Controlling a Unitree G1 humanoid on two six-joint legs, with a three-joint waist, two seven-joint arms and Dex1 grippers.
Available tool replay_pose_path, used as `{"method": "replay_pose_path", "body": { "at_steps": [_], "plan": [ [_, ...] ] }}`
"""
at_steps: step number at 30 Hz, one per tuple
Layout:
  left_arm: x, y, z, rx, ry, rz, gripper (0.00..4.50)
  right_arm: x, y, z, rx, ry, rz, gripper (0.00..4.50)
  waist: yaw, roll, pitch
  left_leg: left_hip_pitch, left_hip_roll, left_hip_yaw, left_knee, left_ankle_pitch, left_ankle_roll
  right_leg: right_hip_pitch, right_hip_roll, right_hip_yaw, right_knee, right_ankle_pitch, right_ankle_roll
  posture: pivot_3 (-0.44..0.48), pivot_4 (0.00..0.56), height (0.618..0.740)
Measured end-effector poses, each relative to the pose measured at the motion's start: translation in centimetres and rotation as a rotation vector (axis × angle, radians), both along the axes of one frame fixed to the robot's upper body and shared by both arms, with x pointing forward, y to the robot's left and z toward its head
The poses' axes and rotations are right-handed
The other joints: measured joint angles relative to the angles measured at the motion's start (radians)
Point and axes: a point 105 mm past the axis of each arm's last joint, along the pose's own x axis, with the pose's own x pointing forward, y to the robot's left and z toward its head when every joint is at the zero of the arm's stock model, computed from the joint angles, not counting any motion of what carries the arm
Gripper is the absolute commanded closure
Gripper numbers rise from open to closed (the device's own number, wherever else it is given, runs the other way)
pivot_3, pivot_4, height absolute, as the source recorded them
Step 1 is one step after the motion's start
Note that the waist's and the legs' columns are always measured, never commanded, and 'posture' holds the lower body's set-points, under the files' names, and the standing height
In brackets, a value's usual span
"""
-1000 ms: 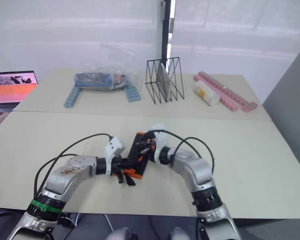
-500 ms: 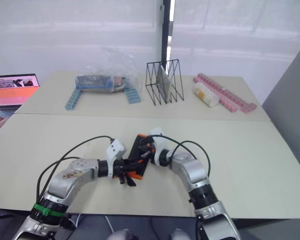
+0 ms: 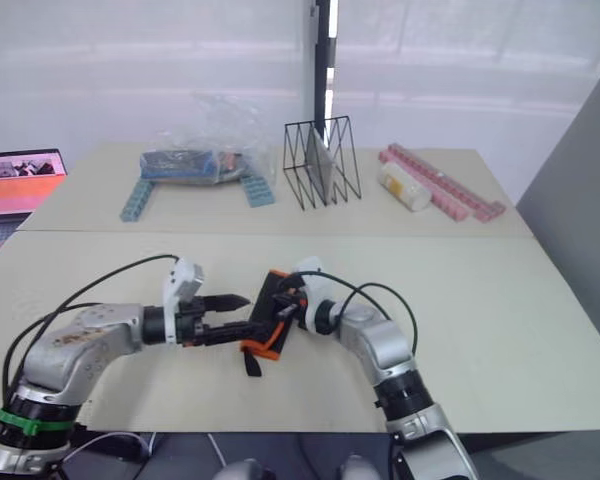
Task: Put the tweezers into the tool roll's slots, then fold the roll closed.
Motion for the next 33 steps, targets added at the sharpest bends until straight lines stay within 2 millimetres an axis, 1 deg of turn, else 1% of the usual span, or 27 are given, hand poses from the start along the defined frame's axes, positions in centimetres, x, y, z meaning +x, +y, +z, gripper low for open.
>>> {"method": "replay_pose_path", "body": {
  "at_steps": [2, 4, 7, 11, 15, 18, 19, 26, 28, 30, 33],
  "plan": [
    [0.4, 0.5, -0.4, 0.004, 0.001, 0.021, 1.48, 0.0, 0.0, 0.0, -0.001, -0.001, 0.000, 4.50, 0.000, 0.000, 0.000, 0.000, 0.000, 0.000, 0.000, 0.000, 0.000, -0.001, -0.001, 0.000, 0.000, 0.000, 0.000, 0.000, 0.150, 0.737],
    [0.8, 0.5, -0.7, -0.003, -0.004, 0.026, 2.12, 0.0, 0.0, 0.0, -0.003, -0.002, 0.000, 4.50, 0.000, 0.000, 0.000, -0.001, 0.000, 0.000, 0.000, 0.000, 0.000, -0.002, -0.001, 0.000, 0.000, 0.000, 0.000, 0.000, 0.150, 0.737],
    [0.9, -0.2, -0.9, -0.017, -0.024, -0.007, 3.11, 0.0, 0.2, 0.1, -0.002, -0.004, 0.005, 4.50, -0.003, 0.000, 0.000, -0.003, 0.000, 0.000, 0.000, 0.000, -0.001, -0.004, -0.002, 0.001, 0.001, 0.000, 0.000, 0.000, 0.150, 0.737],
    [0.8, -1.2, -1.9, 0.001, -0.038, -0.070, 4.41, -0.1, 0.3, 0.2, -0.005, -0.013, 0.011, 4.50, -0.005, 0.001, -0.001, -0.009, 0.000, 0.000, 0.000, 0.001, -0.002, -0.011, -0.002, 0.001, 0.002, 0.000, -0.001, 0.000, 0.150, 0.737],
    [1.4, -2.2, -2.9, 0.027, -0.060, -0.106, 4.46, -0.1, 0.3, 0.2, -0.009, -0.016, 0.012, 4.50, -0.004, 0.001, -0.001, -0.010, 0.000, 0.000, 0.000, 0.001, -0.002, -0.011, -0.001, 0.001, 0.002, 0.000, -0.001, 0.000, 0.150, 0.737],
    [1.8, -2.6, -4.1, 0.072, -0.079, -0.131, 4.46, -0.2, 0.3, 0.3, -0.010, -0.019, 0.014, 4.50, -0.004, 0.001, -0.001, -0.010, 0.000, 0.000, 0.000, 0.001, -0.001, -0.012, -0.001, 0.000, 0.002, 0.000, -0.001, 0.000, 0.150, 0.737],
    [1.8, -2.7, -4.5, 0.090, -0.091, -0.140, 4.46, -0.2, 0.3, 0.3, -0.010, -0.020, 0.014, 4.50, -0.004, 0.001, -0.001, -0.010, 0.000, 0.000, 0.000, 0.001, -0.001, -0.011, -0.001, 0.000, 0.002, 0.000, -0.001, 0.000, 0.150, 0.737],
    [1.8, -3.6, -5.9, 0.168, -0.173, -0.191, 4.46, -0.2, -0.1, 0.0, -0.021, -0.015, 0.005, 4.50, 0.002, 0.003, -0.007, -0.007, 0.000, 0.000, 0.000, 0.001, -0.001, -0.008, -0.002, 0.000, 0.001, 0.000, -0.001, 0.000, 0.150, 0.737],
    [1.9, -3.7, -6.2, 0.193, -0.193, -0.198, 4.46, -0.3, -0.2, -0.3, -0.029, -0.004, 0.002, 4.50, 0.004, 0.004, -0.011, -0.003, 0.000, 0.000, 0.000, 0.000, -0.001, -0.005, -0.002, 0.000, 0.001, 0.000, -0.001, 0.000, 0.150, 0.737],
    [1.9, -3.7, -6.7, 0.217, -0.190, -0.200, 4.46, -0.4, -0.5, -0.7, -0.045, 0.007, -0.004, 4.50, 0.003, 0.004, -0.012, 0.003, 0.000, 0.000, -0.001, 0.000, 0.000, 0.003, -0.002, 0.000, -0.001, 0.000, -0.001, 0.000, 0.150, 0.737],
    [1.7, -3.4, -7.3, 0.250, -0.178, -0.204, 4.46, -0.7, -0.6, -1.0, -0.049, 0.021, -0.004, 4.50, -0.002, 0.006, -0.022, 0.007, 0.000, 0.001, -0.003, 0.000, 0.000, 0.004, -0.004, 0.000, -0.003, -0.003, -0.006, 0.000, 0.150, 0.737]
  ]
}}
